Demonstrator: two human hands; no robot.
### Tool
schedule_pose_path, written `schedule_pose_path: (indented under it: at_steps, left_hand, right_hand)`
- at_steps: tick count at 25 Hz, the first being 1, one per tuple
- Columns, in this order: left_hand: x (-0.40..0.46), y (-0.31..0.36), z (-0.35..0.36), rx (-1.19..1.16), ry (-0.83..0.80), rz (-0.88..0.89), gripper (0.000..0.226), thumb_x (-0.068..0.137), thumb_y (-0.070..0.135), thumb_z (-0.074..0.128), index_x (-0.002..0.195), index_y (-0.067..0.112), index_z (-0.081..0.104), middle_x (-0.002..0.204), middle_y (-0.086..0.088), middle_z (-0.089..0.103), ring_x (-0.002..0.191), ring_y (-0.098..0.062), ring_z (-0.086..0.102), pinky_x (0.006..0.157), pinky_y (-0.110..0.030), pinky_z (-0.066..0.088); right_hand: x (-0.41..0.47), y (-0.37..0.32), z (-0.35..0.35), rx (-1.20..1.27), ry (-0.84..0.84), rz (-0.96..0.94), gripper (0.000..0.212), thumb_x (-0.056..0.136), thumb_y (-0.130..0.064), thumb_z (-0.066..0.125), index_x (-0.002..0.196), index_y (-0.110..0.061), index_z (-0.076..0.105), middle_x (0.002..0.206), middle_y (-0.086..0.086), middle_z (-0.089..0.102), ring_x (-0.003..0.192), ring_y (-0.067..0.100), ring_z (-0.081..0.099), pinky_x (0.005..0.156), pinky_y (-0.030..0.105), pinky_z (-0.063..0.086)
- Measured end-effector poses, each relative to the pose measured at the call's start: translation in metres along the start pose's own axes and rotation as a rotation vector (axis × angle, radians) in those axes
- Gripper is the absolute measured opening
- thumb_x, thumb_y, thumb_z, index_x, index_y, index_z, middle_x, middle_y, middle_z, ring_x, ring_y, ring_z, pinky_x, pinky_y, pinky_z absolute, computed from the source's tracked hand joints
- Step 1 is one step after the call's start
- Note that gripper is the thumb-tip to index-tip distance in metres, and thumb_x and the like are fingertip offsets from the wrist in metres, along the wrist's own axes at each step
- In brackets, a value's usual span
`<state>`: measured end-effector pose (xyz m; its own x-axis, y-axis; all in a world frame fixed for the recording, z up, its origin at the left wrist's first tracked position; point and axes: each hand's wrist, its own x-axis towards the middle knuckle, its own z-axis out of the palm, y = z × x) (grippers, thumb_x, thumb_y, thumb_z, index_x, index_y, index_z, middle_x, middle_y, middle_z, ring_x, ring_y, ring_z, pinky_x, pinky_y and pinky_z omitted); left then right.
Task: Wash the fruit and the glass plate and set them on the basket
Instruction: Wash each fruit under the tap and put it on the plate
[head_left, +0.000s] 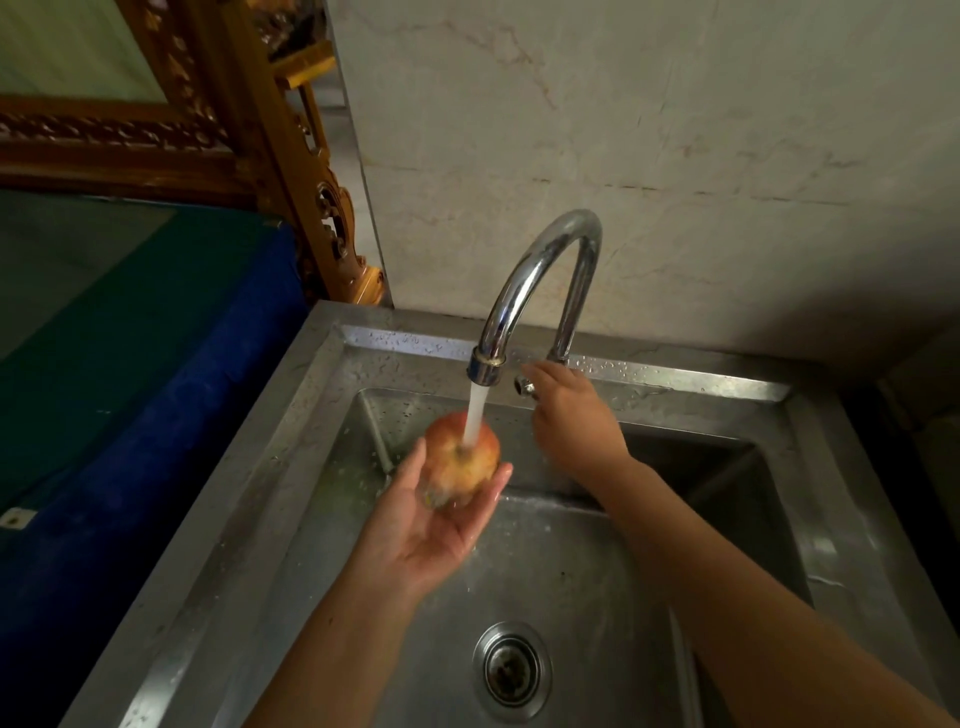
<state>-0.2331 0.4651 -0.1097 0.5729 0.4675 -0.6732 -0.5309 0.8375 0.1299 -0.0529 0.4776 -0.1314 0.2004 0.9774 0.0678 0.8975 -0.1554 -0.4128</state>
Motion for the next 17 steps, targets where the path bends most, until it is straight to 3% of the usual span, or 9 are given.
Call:
schedule_pose_path:
  at_steps: [3, 6, 7, 9, 11, 13, 17]
  left_hand:
    - [-0.002, 0.003, -0.006, 0.082, 0.042, 0.011, 0.044, 0.083, 0.043, 0.057, 0.106, 0.005, 0.065, 0.112, -0.024, 0.064, 0.090, -0.035, 0.067, 0.056, -0.041, 0.061]
    - [-0.003, 0.004, -0.010, 0.128, 0.052, 0.068, 0.040, 0.085, 0.037, 0.056, 0.111, 0.008, 0.060, 0.126, -0.021, 0.054, 0.099, -0.031, 0.059, 0.058, -0.040, 0.061]
    - [-0.004, 0.004, -0.011, 0.169, 0.046, 0.105, 0.037, 0.085, 0.032, 0.056, 0.114, 0.008, 0.058, 0.127, -0.021, 0.053, 0.101, -0.031, 0.059, 0.059, -0.039, 0.061]
    - [-0.008, 0.001, -0.012, 0.412, 0.018, 0.235, 0.045, 0.081, 0.020, 0.060, 0.125, 0.015, 0.050, 0.130, -0.017, 0.051, 0.107, -0.030, 0.058, 0.064, -0.035, 0.061]
    - [-0.015, -0.007, -0.010, 0.748, -0.039, 0.385, 0.056, 0.069, 0.016, 0.069, 0.122, 0.024, 0.051, 0.129, -0.009, 0.052, 0.109, -0.025, 0.060, 0.070, -0.031, 0.059]
    - [-0.025, -0.022, -0.001, 1.008, -0.107, 0.477, 0.061, 0.061, 0.015, 0.079, 0.114, 0.033, 0.055, 0.126, -0.001, 0.057, 0.109, -0.017, 0.061, 0.079, -0.028, 0.056]
    - [-0.041, -0.064, 0.038, 1.249, -0.230, 0.542, 0.063, 0.063, 0.006, 0.078, 0.116, 0.031, 0.055, 0.122, 0.001, 0.060, 0.113, -0.013, 0.057, 0.099, -0.032, 0.046]
  right_hand:
    - [-0.017, 0.007, 0.008, -0.036, 0.062, 0.027, 0.050, 0.083, -0.001, 0.043, 0.132, -0.014, 0.047, 0.139, 0.005, 0.050, 0.124, 0.027, 0.043, 0.098, 0.043, 0.045]
    - [-0.037, 0.009, 0.019, -0.081, -0.071, 0.102, 0.055, 0.086, -0.008, 0.042, 0.140, -0.019, 0.035, 0.150, -0.001, 0.035, 0.131, 0.022, 0.040, 0.104, 0.043, 0.040]
    - [-0.039, 0.006, 0.016, 0.007, -0.097, 0.149, 0.053, 0.088, -0.012, 0.044, 0.139, -0.019, 0.035, 0.150, 0.000, 0.036, 0.129, 0.022, 0.042, 0.103, 0.042, 0.040]
    - [-0.041, -0.001, -0.004, 0.408, -0.167, 0.310, 0.040, 0.089, -0.028, 0.051, 0.128, -0.017, 0.050, 0.134, 0.008, 0.055, 0.114, 0.021, 0.056, 0.095, 0.036, 0.047]
    - [-0.056, -0.004, -0.032, 0.869, -0.342, 0.411, 0.043, 0.079, -0.049, 0.060, 0.111, -0.021, 0.063, 0.107, 0.004, 0.071, 0.093, 0.017, 0.068, 0.079, 0.033, 0.057]
    - [-0.085, -0.002, -0.054, 1.048, -0.484, 0.384, 0.046, 0.065, -0.054, 0.067, 0.100, -0.025, 0.067, 0.088, -0.002, 0.075, 0.082, 0.013, 0.072, 0.068, 0.023, 0.057]
    - [-0.142, 0.016, -0.101, 1.109, -0.243, 0.363, 0.049, 0.063, -0.033, 0.072, 0.106, -0.011, 0.066, 0.097, 0.008, 0.073, 0.089, 0.017, 0.069, 0.078, 0.020, 0.053]
